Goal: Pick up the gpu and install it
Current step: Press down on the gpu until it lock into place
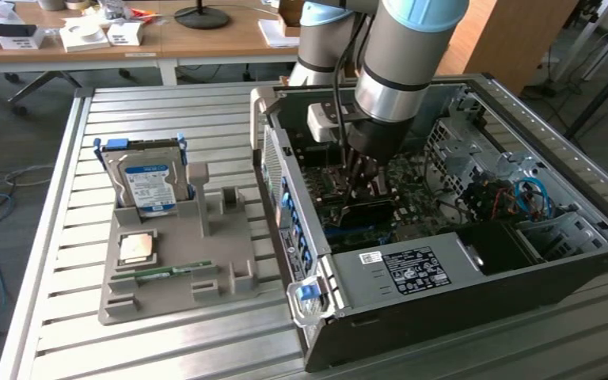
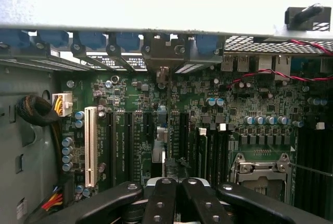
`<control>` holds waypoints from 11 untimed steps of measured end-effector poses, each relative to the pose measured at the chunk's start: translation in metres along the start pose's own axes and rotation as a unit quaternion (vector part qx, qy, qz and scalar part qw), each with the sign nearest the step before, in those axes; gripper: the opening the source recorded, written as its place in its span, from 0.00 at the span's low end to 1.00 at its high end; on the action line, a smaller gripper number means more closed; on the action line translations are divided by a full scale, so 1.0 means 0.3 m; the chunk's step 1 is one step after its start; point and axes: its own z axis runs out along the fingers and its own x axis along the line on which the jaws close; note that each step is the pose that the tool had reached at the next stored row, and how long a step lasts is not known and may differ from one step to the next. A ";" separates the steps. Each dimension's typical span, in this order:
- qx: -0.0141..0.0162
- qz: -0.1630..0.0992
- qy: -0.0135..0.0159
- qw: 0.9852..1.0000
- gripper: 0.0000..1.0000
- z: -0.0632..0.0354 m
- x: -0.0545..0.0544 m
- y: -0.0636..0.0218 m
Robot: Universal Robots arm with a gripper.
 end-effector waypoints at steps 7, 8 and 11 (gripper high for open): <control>0.000 0.000 0.000 1.000 0.11 -0.002 0.000 0.000; 0.000 0.000 0.000 1.000 0.11 -0.003 0.000 0.001; 0.000 0.000 0.000 1.000 0.11 -0.011 0.000 0.001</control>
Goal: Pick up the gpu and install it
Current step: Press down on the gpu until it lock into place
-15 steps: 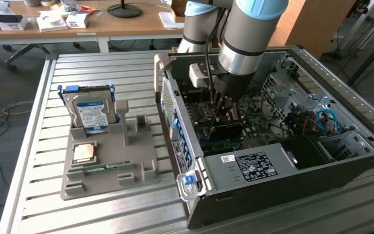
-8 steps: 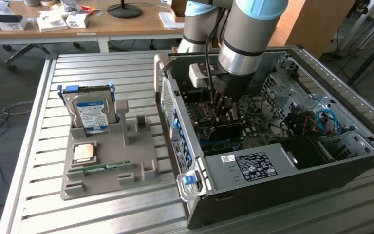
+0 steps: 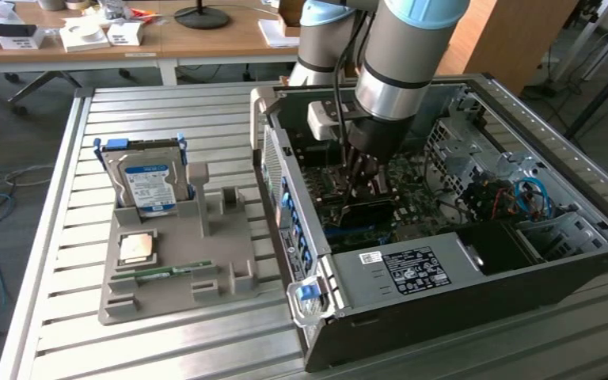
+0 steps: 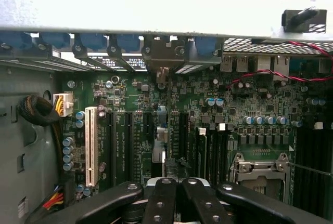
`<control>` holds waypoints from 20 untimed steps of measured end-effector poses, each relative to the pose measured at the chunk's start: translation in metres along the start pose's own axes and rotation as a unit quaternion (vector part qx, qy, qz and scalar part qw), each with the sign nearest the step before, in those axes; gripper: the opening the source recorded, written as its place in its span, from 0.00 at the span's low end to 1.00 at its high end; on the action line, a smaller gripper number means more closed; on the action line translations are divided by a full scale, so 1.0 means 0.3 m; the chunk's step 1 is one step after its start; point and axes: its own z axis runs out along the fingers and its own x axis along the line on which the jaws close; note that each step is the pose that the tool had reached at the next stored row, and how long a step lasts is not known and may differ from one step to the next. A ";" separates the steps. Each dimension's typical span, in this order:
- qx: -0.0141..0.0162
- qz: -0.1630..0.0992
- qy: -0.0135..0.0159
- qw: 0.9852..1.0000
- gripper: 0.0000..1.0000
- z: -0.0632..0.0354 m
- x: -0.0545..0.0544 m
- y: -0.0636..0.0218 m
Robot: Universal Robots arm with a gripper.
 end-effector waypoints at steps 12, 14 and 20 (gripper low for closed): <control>0.000 0.000 0.000 1.000 0.11 0.001 0.014 0.000; 0.000 0.000 0.000 1.000 0.11 0.005 0.014 0.000; 0.000 0.000 0.000 1.000 0.11 0.007 0.015 0.000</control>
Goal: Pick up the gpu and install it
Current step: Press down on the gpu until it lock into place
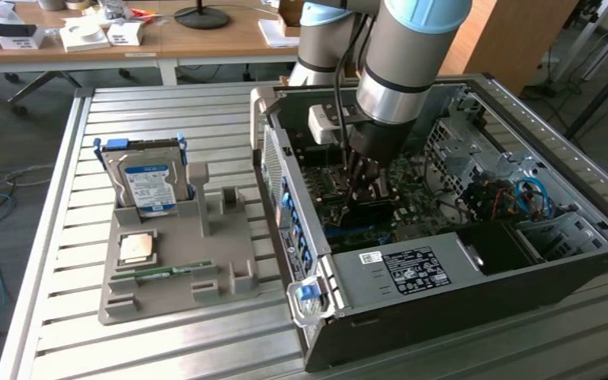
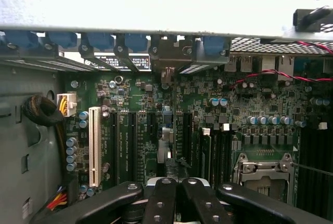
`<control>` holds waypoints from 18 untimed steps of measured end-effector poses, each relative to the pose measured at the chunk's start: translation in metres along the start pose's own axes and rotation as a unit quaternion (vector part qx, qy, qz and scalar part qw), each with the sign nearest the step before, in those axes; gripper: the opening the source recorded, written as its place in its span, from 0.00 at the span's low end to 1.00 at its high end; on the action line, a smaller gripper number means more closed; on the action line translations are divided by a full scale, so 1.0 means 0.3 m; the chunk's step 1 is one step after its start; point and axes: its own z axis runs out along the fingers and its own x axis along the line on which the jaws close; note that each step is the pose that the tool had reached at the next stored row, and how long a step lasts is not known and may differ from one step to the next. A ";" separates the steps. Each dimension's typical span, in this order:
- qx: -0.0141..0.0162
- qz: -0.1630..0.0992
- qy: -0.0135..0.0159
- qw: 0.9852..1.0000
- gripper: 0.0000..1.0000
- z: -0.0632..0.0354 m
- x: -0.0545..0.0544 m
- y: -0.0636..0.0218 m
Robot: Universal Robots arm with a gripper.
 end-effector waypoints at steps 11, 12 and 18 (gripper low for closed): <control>0.000 0.000 0.000 1.000 0.11 0.005 0.000 0.000; 0.000 0.000 0.000 1.000 0.11 0.005 0.001 0.001; 0.000 0.000 0.000 1.000 0.11 0.007 0.000 0.001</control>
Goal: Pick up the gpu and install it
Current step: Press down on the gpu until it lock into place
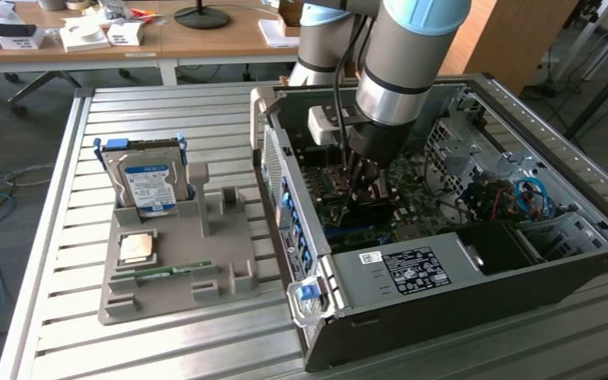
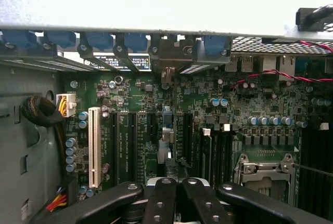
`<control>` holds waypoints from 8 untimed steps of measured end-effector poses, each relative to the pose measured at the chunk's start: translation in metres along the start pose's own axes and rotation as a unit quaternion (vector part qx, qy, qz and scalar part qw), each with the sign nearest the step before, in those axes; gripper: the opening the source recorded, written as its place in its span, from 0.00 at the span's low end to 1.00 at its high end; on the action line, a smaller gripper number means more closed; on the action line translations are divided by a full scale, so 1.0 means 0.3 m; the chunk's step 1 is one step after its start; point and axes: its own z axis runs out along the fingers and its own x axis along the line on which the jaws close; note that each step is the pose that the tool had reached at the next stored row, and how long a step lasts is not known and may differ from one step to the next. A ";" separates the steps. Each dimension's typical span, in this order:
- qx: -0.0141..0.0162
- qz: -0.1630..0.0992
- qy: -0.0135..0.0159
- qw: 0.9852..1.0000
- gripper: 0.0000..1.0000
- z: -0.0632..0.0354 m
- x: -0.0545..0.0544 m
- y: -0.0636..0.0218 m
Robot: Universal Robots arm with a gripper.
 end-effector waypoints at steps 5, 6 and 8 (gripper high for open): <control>0.000 0.000 0.000 1.000 0.11 0.001 0.000 0.000; 0.000 0.000 0.000 1.000 0.11 0.001 0.000 0.000; 0.000 0.000 0.000 1.000 0.11 0.002 0.000 0.000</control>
